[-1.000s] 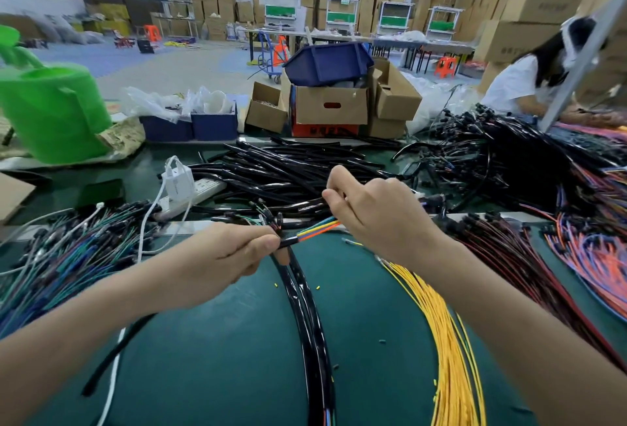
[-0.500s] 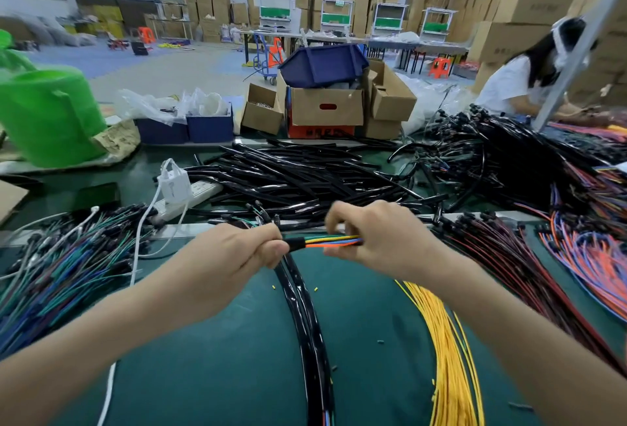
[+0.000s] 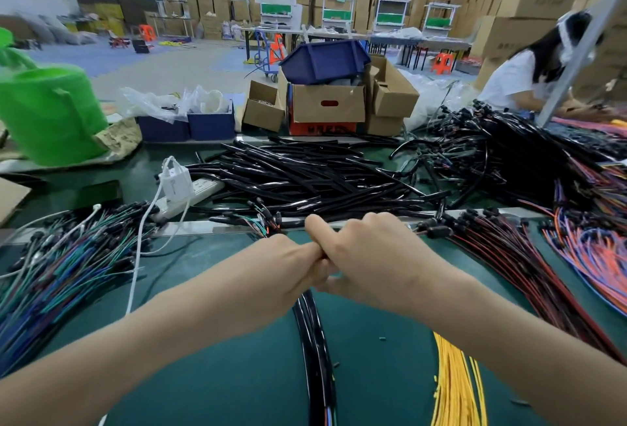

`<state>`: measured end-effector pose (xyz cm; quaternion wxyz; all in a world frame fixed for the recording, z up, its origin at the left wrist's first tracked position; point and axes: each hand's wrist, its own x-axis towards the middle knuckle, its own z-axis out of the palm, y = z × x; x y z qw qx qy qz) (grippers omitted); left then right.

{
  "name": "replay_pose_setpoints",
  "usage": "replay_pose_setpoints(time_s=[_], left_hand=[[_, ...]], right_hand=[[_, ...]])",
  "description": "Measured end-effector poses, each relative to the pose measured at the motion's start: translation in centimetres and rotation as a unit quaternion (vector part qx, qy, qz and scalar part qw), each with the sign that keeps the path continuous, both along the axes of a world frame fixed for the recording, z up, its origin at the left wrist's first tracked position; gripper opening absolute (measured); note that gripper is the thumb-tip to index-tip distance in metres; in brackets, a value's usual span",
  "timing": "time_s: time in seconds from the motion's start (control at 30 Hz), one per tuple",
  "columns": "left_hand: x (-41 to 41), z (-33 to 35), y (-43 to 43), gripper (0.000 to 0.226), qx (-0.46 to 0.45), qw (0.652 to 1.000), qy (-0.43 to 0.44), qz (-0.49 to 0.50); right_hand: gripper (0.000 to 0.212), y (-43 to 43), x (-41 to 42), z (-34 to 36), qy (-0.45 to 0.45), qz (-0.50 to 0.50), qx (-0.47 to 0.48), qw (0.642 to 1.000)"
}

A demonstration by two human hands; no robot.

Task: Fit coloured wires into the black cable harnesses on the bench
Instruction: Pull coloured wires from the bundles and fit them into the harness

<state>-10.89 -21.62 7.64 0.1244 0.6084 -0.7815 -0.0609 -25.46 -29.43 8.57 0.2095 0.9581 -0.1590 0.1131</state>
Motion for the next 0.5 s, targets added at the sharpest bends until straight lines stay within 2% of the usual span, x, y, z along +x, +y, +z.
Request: replay_pose_setpoints(time_s=[0.07,0.13,0.2,0.27,0.33,0.4,0.5], left_hand=[[-0.6,0.0,-0.3,0.021,-0.003,0.999,-0.050,0.002],[-0.7,0.0,-0.4,0.018,-0.010,0.996,-0.087,0.004],[-0.8,-0.1,0.0,0.022,-0.013,0.998,-0.064,-0.008],[-0.8,-0.5,0.8,0.028,0.001,0.999,0.035,-0.036],[0.2,-1.3,1.8,0.029,0.084,0.984,0.151,-0.050],[2.6,-2.8,3.2,0.034,0.194,0.942,0.273,-0.029],[5.5,-5.3,6.5,0.046,0.252,0.892,0.376,0.013]], right_hand=[[0.054,0.3,0.1,-0.2,-0.044,0.002,0.023,0.999],[0.044,0.3,0.2,-0.6,-0.068,0.010,0.083,0.994],[0.038,0.1,-0.2,-1.5,-0.087,0.022,0.116,0.989],[0.037,0.6,-0.8,-1.7,-0.085,0.030,0.099,0.991],[0.036,0.3,-1.7,-2.5,-0.067,0.024,0.081,0.994],[0.036,-1.3,-3.4,-2.9,-0.098,-0.005,0.079,0.992],[0.042,-5.2,-7.0,-3.3,-0.145,-0.107,0.135,0.974]])
